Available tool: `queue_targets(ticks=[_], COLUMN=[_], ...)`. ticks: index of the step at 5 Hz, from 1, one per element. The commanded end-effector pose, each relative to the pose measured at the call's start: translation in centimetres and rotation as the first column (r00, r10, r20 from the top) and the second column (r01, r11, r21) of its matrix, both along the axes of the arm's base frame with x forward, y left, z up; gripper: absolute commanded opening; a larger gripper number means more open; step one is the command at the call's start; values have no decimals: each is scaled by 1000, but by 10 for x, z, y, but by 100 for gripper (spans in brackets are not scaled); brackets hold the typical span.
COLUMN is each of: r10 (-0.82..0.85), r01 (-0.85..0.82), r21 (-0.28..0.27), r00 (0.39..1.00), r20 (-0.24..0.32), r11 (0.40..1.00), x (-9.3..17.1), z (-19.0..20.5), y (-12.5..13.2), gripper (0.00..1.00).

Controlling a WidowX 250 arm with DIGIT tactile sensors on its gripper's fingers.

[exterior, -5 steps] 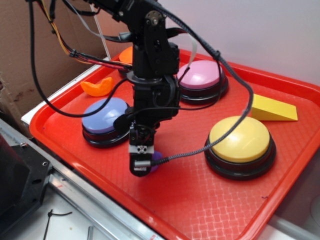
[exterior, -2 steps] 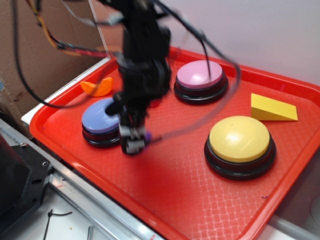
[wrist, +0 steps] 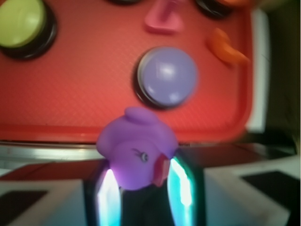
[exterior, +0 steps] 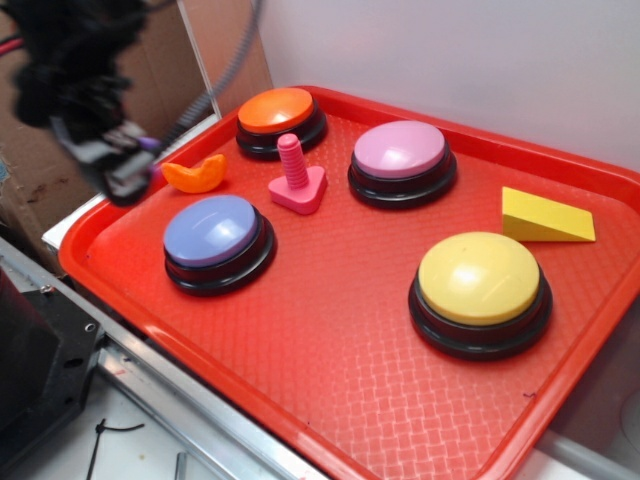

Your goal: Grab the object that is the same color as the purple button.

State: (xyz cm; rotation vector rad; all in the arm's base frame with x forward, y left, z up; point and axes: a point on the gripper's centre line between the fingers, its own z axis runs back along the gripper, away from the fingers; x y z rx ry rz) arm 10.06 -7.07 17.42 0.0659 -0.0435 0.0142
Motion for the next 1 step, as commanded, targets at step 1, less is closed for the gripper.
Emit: queue_targets(ticks=[1], r10=[10], r01=[-10], r21=[6], r00=[1000], r20=[22], r11=[1000], x=[-13], z=[101], y=[-23], gripper=[0])
